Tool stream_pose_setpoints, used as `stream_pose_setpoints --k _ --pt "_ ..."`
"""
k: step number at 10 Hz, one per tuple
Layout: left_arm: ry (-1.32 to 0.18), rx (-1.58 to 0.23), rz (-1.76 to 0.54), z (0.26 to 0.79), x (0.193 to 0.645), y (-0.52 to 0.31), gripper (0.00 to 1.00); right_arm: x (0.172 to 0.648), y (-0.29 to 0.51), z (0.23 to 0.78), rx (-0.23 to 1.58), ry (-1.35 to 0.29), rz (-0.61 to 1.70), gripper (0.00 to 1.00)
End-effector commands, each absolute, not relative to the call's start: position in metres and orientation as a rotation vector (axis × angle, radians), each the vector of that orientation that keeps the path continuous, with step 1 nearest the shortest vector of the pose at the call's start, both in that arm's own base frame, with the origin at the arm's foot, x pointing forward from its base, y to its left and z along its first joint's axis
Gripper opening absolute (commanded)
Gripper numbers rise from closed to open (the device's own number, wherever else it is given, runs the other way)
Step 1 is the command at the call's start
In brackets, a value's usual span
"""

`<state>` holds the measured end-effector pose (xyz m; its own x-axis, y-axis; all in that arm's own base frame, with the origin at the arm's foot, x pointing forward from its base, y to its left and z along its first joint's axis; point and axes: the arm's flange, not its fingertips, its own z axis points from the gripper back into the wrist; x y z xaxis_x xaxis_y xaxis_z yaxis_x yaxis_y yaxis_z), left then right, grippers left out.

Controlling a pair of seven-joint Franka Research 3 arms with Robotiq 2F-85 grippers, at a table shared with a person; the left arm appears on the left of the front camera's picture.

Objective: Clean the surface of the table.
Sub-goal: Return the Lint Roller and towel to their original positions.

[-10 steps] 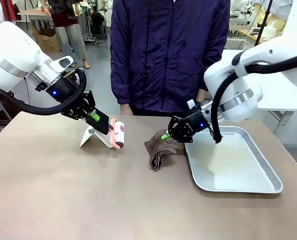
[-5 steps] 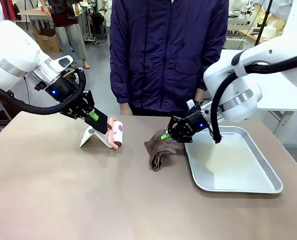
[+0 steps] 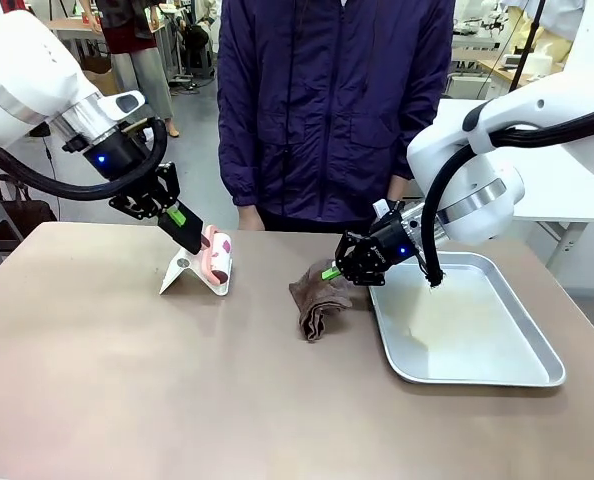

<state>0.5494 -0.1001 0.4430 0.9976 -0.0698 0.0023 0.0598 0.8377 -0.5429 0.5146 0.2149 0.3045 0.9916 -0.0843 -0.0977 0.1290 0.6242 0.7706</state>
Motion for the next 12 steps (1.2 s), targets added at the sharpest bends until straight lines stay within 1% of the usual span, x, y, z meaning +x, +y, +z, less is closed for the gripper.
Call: stream_pose_setpoints --k 1,5,9,10,11,12 --pt "0.058 -0.542 -0.031 0.442 0.564 -0.105 0.22 0.514 0.216 0.304 0.887 0.054 -0.121 0.08" --pt "0.123 -0.519 0.027 0.432 0.584 -0.105 0.22 0.514 0.216 0.304 0.887 0.054 -0.121 0.08" --pt "0.150 -0.503 0.049 0.426 0.594 -0.102 0.22 0.514 0.216 0.304 0.887 0.054 -0.121 0.08" --pt "0.150 -0.501 0.045 0.425 0.594 -0.102 0.47 0.515 0.215 0.304 0.888 0.054 -0.122 0.08" --pt "0.153 -0.492 0.045 0.425 0.594 -0.102 0.81 0.514 0.214 0.304 0.896 0.079 -0.100 0.68" --pt "0.154 -0.492 0.055 0.425 0.594 -0.100 1.00 0.514 0.214 0.304 0.904 0.085 -0.116 0.67"
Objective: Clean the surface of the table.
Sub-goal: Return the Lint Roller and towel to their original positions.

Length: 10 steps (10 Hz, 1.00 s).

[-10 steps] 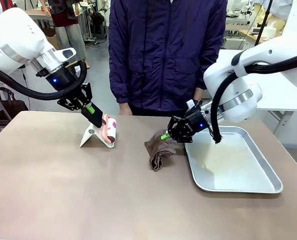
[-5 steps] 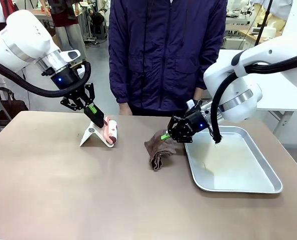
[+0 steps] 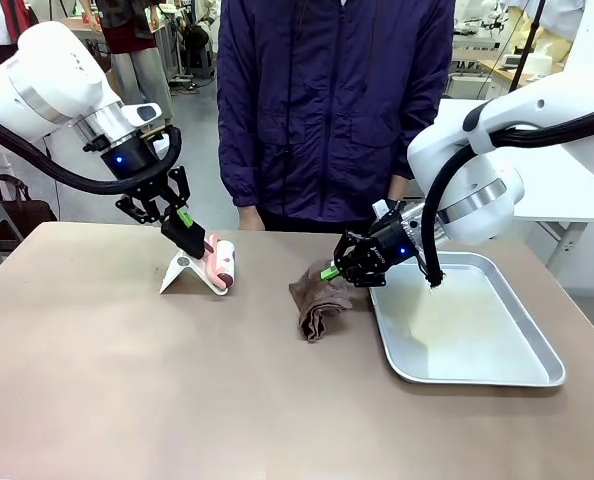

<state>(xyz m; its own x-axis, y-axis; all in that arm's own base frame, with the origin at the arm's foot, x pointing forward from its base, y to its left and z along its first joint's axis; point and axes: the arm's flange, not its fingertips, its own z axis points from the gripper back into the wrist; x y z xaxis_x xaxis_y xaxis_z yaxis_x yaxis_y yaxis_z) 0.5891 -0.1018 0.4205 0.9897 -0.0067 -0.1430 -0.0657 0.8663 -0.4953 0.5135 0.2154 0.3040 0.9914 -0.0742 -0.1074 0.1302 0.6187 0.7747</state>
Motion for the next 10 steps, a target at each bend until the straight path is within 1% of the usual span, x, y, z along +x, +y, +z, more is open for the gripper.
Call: stream_pose_setpoints --k 1,3,4,5,7,8,10 --pt "0.150 -0.494 0.061 0.427 0.593 -0.097 1.00 0.515 0.213 0.303 0.899 0.088 -0.111 1.00" --pt "0.131 -0.503 0.078 0.430 0.591 -0.091 1.00 0.515 0.212 0.302 0.898 0.092 -0.110 1.00" --pt "0.128 -0.508 0.087 0.431 0.590 -0.086 1.00 0.514 0.210 0.302 0.898 0.093 -0.110 0.91" --pt "0.127 -0.514 0.089 0.433 0.586 -0.079 1.00 0.514 0.205 0.304 0.895 0.083 -0.116 1.00" --pt "0.116 -0.552 0.071 0.444 0.563 -0.065 1.00 0.508 0.203 0.323 0.846 0.066 -0.077 1.00" --pt "0.108 -0.584 0.055 0.452 0.546 -0.060 1.00 0.505 0.205 0.337 0.768 0.061 -0.039 1.00" --pt "0.069 -0.620 0.016 0.465 0.513 -0.051 1.00 0.503 0.211 0.370 0.517 0.069 0.040 1.00"
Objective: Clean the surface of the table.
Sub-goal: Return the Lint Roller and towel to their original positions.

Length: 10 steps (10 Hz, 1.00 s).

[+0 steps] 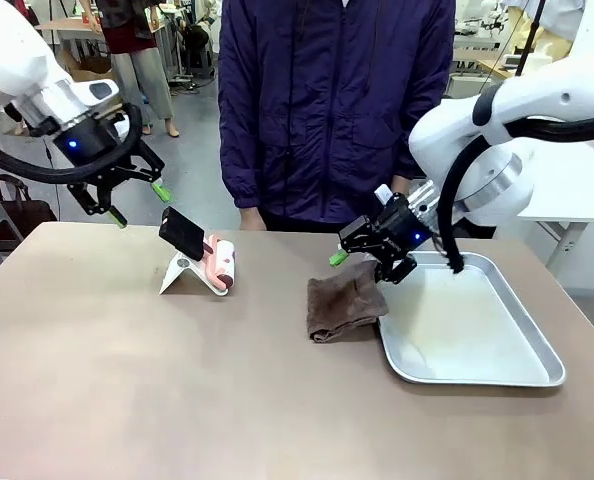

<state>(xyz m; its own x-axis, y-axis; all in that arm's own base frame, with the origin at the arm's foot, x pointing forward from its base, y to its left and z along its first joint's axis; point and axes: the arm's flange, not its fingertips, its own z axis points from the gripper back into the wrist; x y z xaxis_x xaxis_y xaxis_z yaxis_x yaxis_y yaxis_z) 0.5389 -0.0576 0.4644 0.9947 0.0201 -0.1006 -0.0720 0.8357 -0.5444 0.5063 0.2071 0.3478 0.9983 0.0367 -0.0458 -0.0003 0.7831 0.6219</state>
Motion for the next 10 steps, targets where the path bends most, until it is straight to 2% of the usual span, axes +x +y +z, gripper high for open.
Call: stream_pose_setpoints --k 1,2,3,5,7,10 --pt "0.048 -0.636 -0.007 0.469 0.499 -0.047 1.00 0.510 0.217 0.387 0.352 0.054 0.075 1.00" --pt "0.032 -0.647 -0.022 0.471 0.488 -0.044 1.00 0.516 0.221 0.403 0.261 0.026 0.091 1.00" --pt "0.016 -0.664 -0.035 0.473 0.475 -0.037 1.00 0.517 0.220 0.421 0.266 -0.014 0.097 1.00" --pt "0.042 -0.745 -0.107 0.478 0.437 -0.010 1.00 0.495 0.195 0.446 0.431 -0.040 0.081 1.00" --pt "0.091 -0.816 -0.136 0.472 0.379 0.034 1.00 0.437 0.148 0.457 0.635 -0.009 0.025 1.00" --pt "-0.026 -1.072 -0.119 0.450 0.330 0.089 1.00 0.369 0.064 0.468 0.940 -0.072 -0.032 1.00"
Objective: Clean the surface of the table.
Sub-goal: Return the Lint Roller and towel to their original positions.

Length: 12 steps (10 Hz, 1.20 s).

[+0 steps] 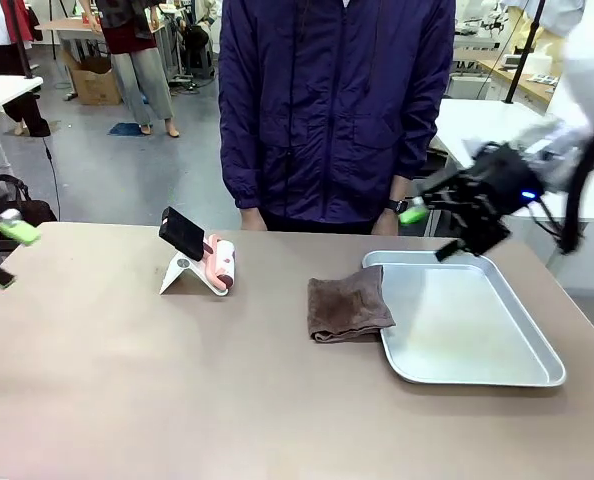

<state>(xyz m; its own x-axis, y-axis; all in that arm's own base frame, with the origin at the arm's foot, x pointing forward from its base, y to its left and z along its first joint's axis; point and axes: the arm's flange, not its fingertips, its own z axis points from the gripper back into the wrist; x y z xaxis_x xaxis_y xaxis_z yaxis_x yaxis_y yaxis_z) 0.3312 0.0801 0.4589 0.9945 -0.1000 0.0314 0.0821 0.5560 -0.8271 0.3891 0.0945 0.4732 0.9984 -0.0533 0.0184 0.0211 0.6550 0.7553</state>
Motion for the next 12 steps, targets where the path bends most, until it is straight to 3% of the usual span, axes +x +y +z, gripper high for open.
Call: stream_pose_setpoints --k 1,3,5,7,8,12 --pt "-0.009 -1.147 -0.095 0.442 0.332 0.103 1.00 0.361 0.040 0.465 1.018 -0.102 -0.044 1.00" --pt "-0.032 -1.295 -0.126 0.428 0.336 0.130 1.00 0.350 -0.007 0.457 1.152 -0.168 -0.094 1.00" --pt "-0.168 -1.464 -0.066 0.419 0.343 0.154 1.00 0.343 -0.046 0.439 1.269 -0.219 -0.173 1.00" --pt "-0.135 -1.444 0.041 0.419 0.355 0.155 1.00 0.347 -0.053 0.427 1.316 -0.273 -0.216 1.00" --pt "-0.154 -1.433 -0.039 0.416 0.339 0.152 1.00 0.349 -0.063 0.449 1.245 -0.213 -0.203 1.00" --pt "-0.154 -1.433 -0.039 0.416 0.339 0.152 1.00 0.349 -0.063 0.449 1.245 -0.213 -0.203 1.00"
